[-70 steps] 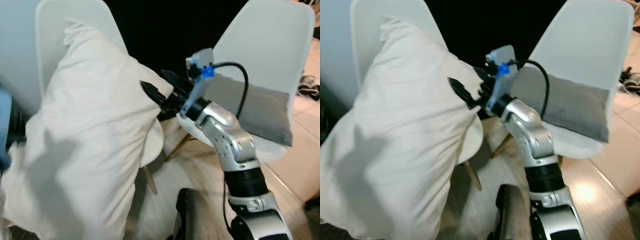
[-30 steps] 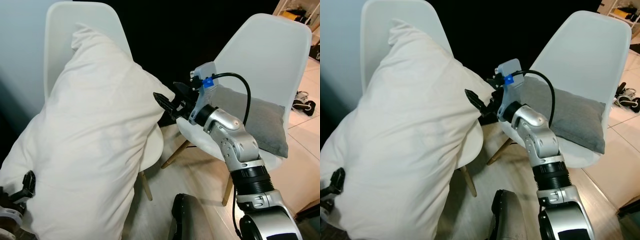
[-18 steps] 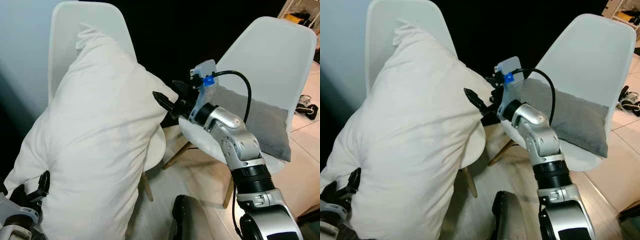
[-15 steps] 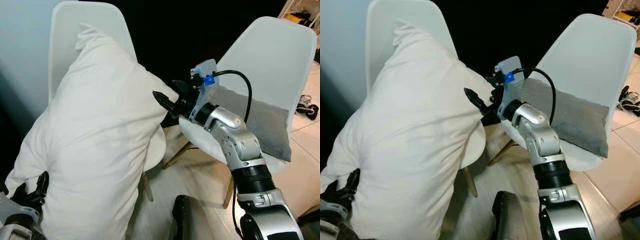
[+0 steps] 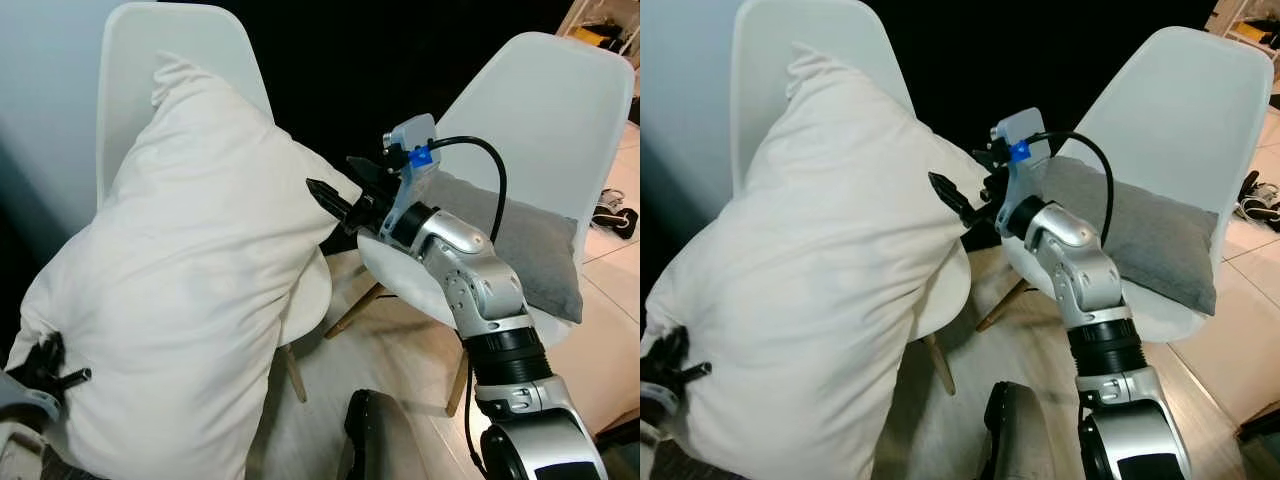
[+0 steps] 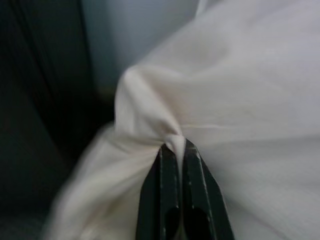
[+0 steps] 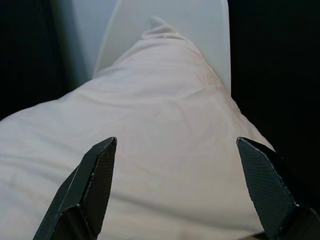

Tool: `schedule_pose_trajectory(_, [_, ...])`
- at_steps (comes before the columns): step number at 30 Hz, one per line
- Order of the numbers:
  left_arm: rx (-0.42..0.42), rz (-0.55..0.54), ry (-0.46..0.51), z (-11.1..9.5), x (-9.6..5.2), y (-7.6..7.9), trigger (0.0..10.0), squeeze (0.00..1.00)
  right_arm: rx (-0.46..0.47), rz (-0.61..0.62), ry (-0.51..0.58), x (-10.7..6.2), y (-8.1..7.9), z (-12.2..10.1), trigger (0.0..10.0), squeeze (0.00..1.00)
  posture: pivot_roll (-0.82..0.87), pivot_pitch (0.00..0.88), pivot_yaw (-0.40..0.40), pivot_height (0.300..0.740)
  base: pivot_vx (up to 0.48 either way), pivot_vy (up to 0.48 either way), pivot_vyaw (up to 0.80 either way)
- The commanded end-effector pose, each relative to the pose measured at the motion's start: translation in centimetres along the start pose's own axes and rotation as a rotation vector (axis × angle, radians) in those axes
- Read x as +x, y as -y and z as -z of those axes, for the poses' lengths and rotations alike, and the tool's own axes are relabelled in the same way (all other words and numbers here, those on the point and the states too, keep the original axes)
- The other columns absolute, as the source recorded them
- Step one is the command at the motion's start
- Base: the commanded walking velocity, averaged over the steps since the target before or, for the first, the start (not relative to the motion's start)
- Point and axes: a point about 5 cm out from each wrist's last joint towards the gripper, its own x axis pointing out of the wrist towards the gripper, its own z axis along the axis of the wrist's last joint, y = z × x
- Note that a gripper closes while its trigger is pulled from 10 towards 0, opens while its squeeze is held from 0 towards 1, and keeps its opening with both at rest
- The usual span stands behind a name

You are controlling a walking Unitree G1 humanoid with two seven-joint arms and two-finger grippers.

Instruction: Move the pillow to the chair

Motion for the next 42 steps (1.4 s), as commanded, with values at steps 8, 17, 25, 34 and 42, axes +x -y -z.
schedule_pose_trajectory(8, [0.707,-0.001,0.6,-19.7,5.3,3.0,0.0,0.0,0.224,-0.026,-0.052,-1.0,-2.1,4.3,10.0,0.0,0.04,0.122,-0.138,0.376,0.0,0.0,0.0])
schedule_pose_trajectory(17, [1.014,0.164,0.806,-22.9,7.5,9.3,0.0,0.0,0.374,-0.077,0.018,-2.0,-4.9,4.6,10.0,0.0,0.02,0.136,-0.107,0.376,0.0,0.0,0.0])
schedule_pose_trajectory(25, [1.292,0.16,0.48,-17.1,11.8,9.3,10.0,0.0,0.353,-0.043,0.039,-2.4,-4.4,3.8,10.0,0.0,0.01,0.145,-0.088,0.376,0.0,0.0,0.0])
schedule_pose_trajectory(34, [1.256,0.171,0.155,-10.9,12.0,6.7,10.0,0.76,0.344,-0.037,0.024,-2.5,-4.5,3.9,10.0,0.0,0.0,0.148,-0.087,0.376,0.0,0.0,0.0])
schedule_pose_trajectory(42, [0.958,-0.087,0.301,-14.7,9.6,4.9,10.0,1.0,0.346,-0.048,0.015,-2.5,-4.5,4.1,10.0,0.0,0.01,0.124,-0.096,0.376,0.0,0.0,0.0])
